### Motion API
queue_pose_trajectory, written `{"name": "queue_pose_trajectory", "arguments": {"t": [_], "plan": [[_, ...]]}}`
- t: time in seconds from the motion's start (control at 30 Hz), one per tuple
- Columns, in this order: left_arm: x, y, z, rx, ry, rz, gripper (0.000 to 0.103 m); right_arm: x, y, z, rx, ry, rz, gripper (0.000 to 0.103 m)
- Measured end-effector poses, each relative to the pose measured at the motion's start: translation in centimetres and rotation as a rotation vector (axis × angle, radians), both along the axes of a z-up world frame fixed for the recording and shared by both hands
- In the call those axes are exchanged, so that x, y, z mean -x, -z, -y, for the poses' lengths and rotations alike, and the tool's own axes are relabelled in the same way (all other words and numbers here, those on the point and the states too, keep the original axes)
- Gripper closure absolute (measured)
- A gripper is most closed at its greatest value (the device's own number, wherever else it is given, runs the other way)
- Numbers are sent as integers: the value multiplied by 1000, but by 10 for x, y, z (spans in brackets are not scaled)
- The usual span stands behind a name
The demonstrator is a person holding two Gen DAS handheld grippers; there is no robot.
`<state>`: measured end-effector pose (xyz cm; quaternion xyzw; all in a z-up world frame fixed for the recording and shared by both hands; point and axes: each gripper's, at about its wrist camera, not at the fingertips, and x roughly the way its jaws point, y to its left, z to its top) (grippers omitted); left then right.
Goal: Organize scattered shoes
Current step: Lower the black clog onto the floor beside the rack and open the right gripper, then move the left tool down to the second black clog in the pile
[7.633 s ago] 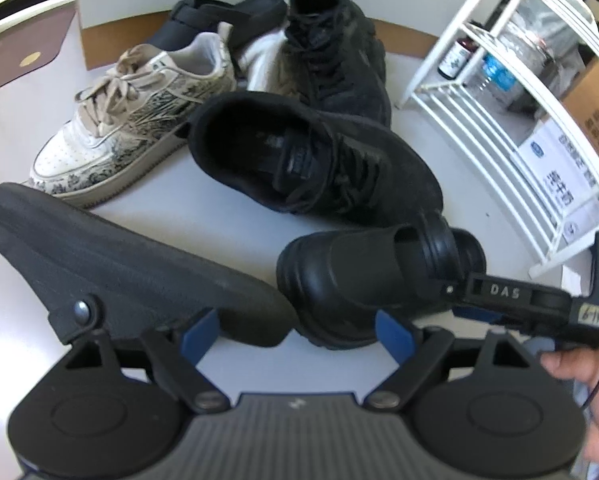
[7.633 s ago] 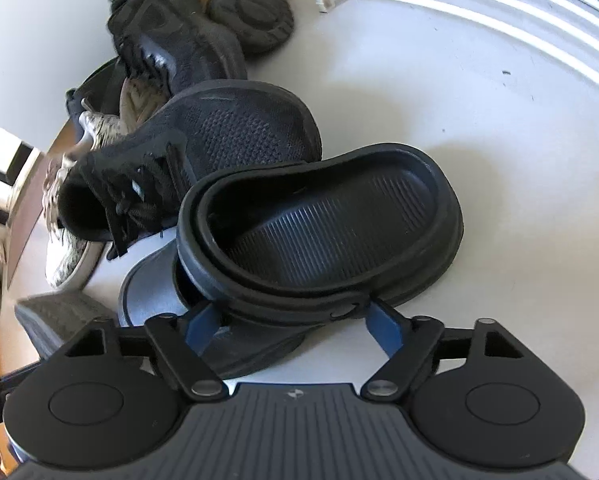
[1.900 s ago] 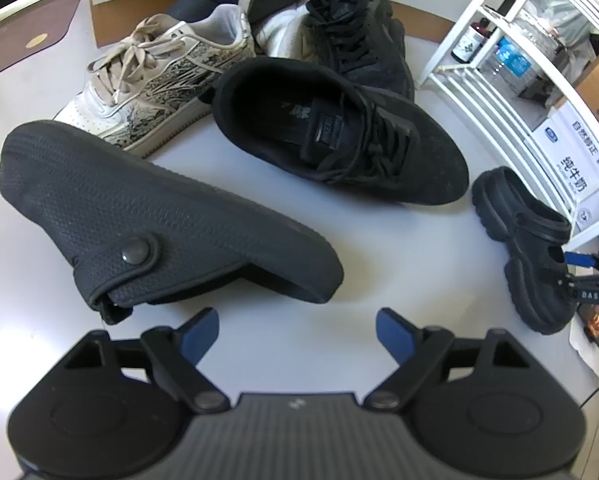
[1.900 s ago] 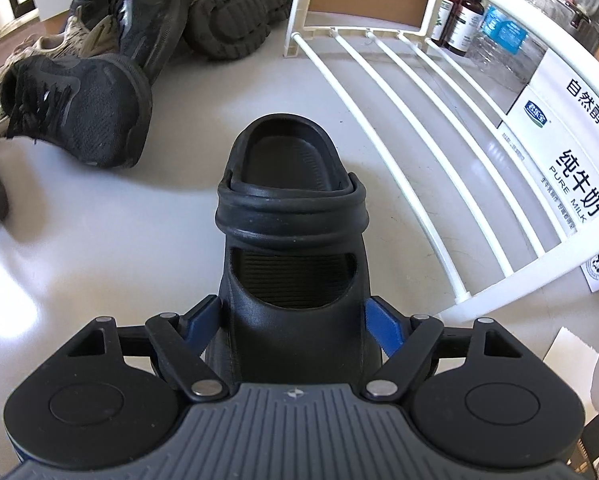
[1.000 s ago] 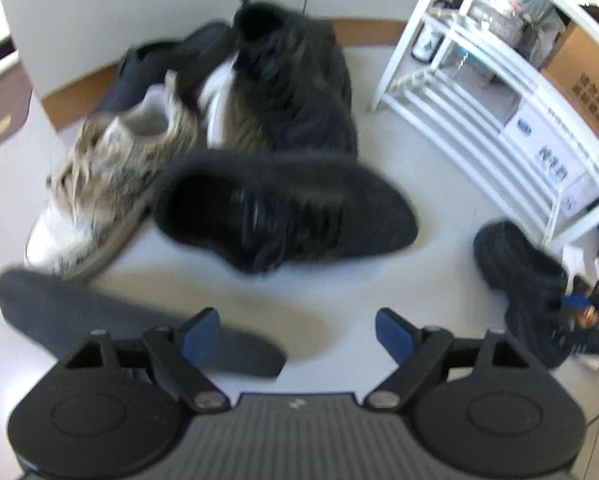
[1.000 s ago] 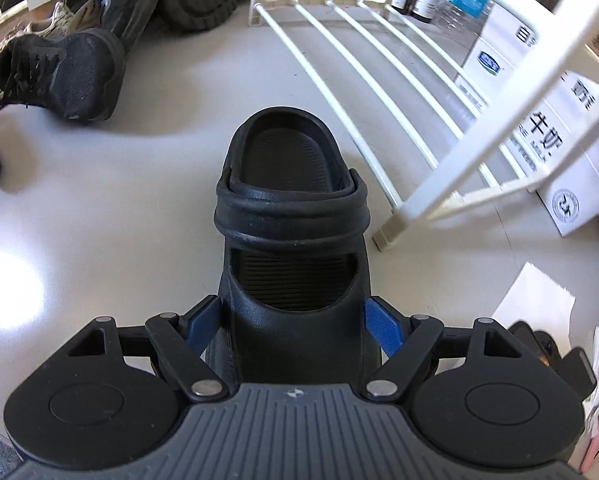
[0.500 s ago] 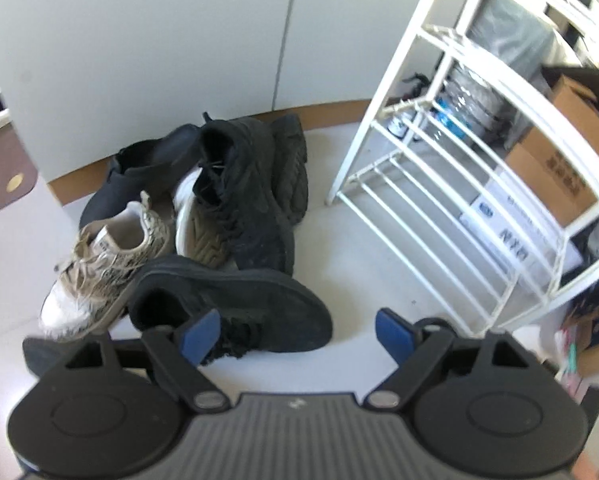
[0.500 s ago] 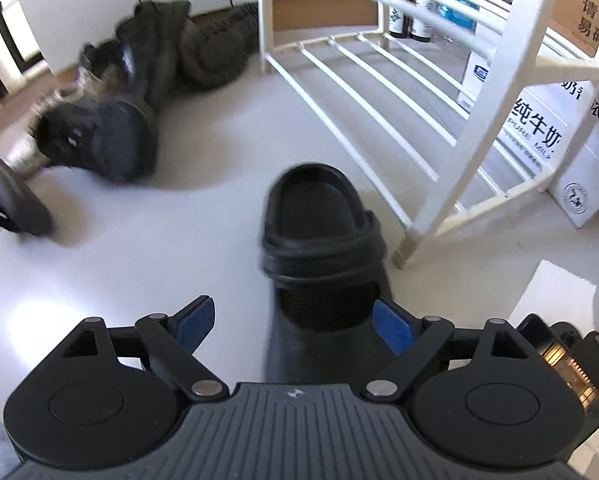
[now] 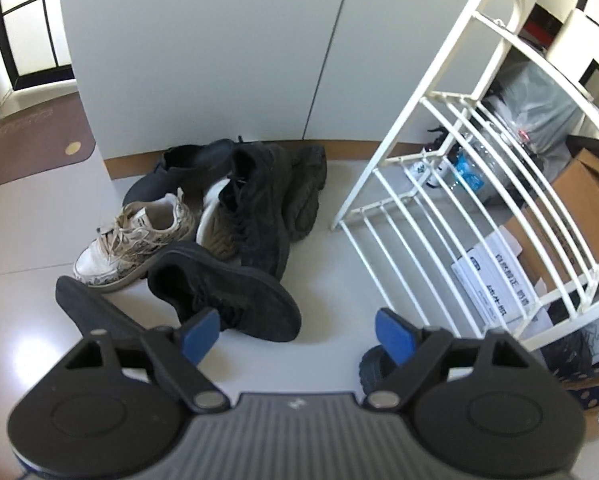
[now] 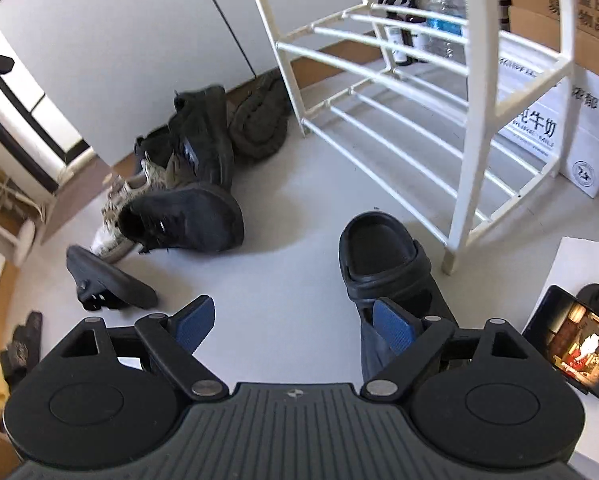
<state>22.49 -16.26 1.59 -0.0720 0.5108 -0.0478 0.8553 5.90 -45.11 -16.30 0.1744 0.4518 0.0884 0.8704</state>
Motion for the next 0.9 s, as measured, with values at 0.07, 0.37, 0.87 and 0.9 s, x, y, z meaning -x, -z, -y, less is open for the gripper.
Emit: {"name": "queue_pose_trajectory", "arguments": {"t": [0.07, 0.37, 0.87, 0.9], "plan": [[3, -9, 6, 2, -20, -1, 16, 3, -5, 0, 6, 11, 28, 10], [-42, 10, 41, -54, 90, 40, 18, 1, -5, -9, 11, -6, 91, 10], [-193, 168, 39, -39, 156, -8, 24, -60, 66, -30, -9, -1, 61, 10], [-204, 178, 36, -48, 155, -15, 24, -64, 68, -32, -1, -7, 57, 10]]}}
